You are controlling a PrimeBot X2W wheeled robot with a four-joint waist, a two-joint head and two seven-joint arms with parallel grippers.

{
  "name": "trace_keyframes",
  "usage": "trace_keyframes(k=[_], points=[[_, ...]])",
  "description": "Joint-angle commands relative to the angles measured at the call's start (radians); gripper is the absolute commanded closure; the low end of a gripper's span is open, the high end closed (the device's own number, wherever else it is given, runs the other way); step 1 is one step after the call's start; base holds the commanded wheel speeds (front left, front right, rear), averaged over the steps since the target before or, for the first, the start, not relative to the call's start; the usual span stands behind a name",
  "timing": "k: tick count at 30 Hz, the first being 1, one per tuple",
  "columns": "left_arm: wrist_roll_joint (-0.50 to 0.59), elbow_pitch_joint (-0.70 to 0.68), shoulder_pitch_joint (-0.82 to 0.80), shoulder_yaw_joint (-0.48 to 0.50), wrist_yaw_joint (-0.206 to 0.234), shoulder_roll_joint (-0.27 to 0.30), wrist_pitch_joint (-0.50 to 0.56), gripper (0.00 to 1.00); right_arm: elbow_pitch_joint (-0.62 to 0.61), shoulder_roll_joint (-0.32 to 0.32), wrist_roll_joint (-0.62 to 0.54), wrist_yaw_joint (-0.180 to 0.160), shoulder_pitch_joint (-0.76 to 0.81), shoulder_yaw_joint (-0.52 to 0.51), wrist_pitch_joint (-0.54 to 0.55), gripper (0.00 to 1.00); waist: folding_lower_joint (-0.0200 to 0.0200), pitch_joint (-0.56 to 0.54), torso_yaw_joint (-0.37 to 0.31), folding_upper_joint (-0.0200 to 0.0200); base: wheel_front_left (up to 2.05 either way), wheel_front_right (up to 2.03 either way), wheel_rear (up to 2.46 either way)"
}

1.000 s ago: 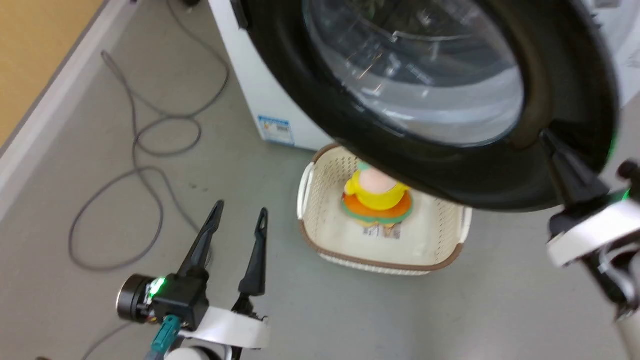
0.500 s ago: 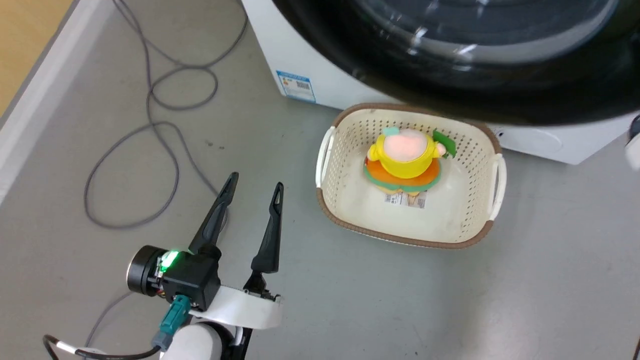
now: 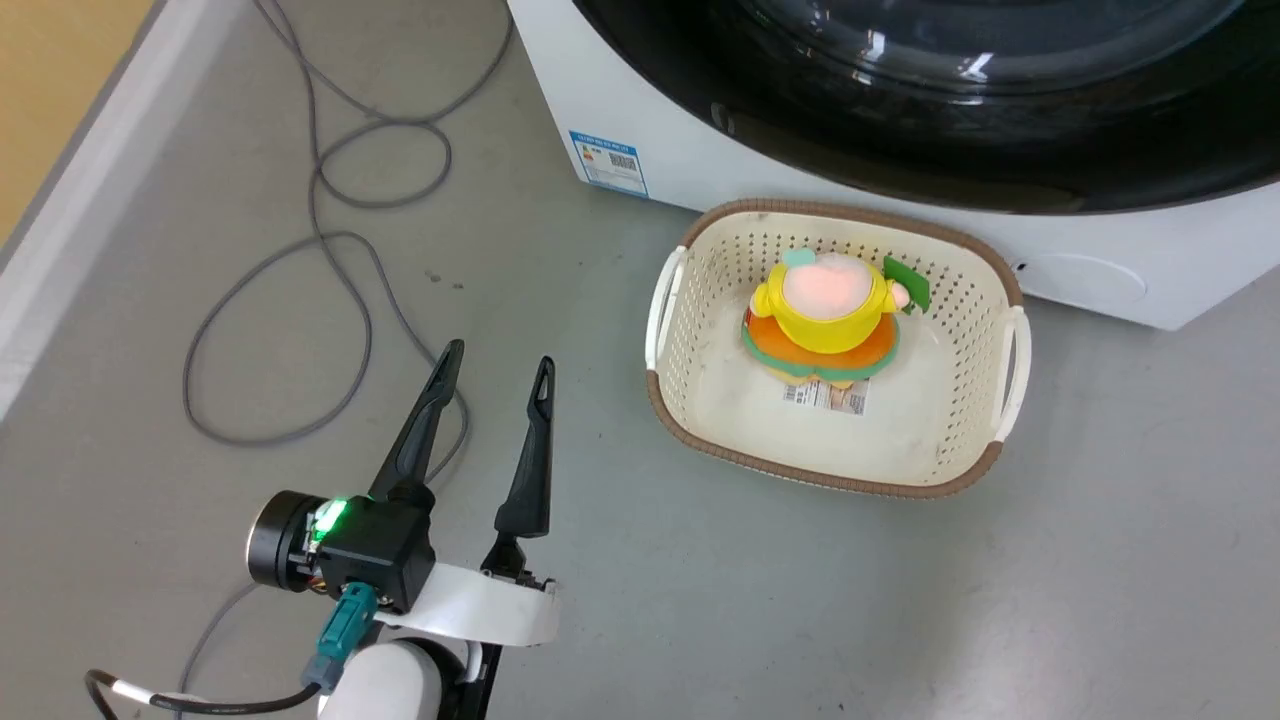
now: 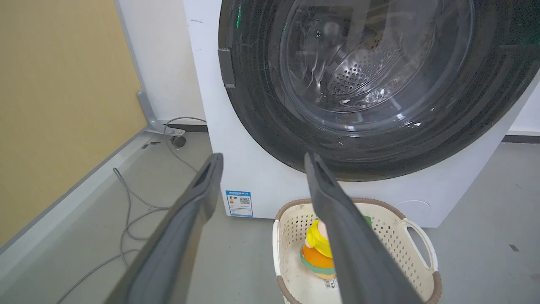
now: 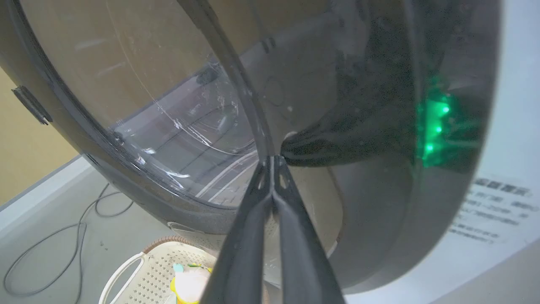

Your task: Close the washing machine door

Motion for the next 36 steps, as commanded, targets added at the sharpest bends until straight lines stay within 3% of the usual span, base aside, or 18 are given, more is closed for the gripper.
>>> trace_keyframes(k=[1,12,17,23,29,36], points=[[0.009,0.004,-0.015,0.003,-0.001,-0.005,-0.004,0.0,0.016,-0.025,0.013,-0.011,-0.037,-0.016,-0.019,1.0,-0.0001,-0.008,0.0,0.0,0.0,0.0,0.0],[0.01,0.042,0.039,0.044,-0.006,-0.005,-0.004,0.0,-0.008,0.025,0.079,-0.011,0.163,0.067,-0.169,1.0,-0.0001,-0.163,-0.06,0.0,0.0,0.0,0.0],[0.004,0.069,0.068,0.071,-0.009,0.002,-0.004,0.0,-0.109,0.035,0.078,-0.011,0.307,0.063,-0.214,1.0,-0.0001,-0.228,-0.109,0.0,0.0,0.0,0.0],[0.003,0.093,0.09,0.096,-0.011,0.012,-0.004,0.0,-0.297,0.076,0.021,-0.011,0.486,-0.014,-0.228,1.0,-0.0001,-0.282,-0.157,0.0,0.0,0.0,0.0],[0.001,0.095,0.12,0.11,-0.013,0.018,-0.004,0.0,-0.486,0.158,-0.075,-0.011,0.686,-0.136,-0.228,1.0,-0.0001,-0.323,-0.177,0.0,0.0,0.0,0.0],[0.005,0.097,0.167,0.114,-0.014,0.019,-0.004,0.0,-0.658,0.319,-0.178,-0.011,0.887,-0.222,-0.175,1.0,-0.0001,-0.356,-0.185,0.0,0.0,0.0,0.0]])
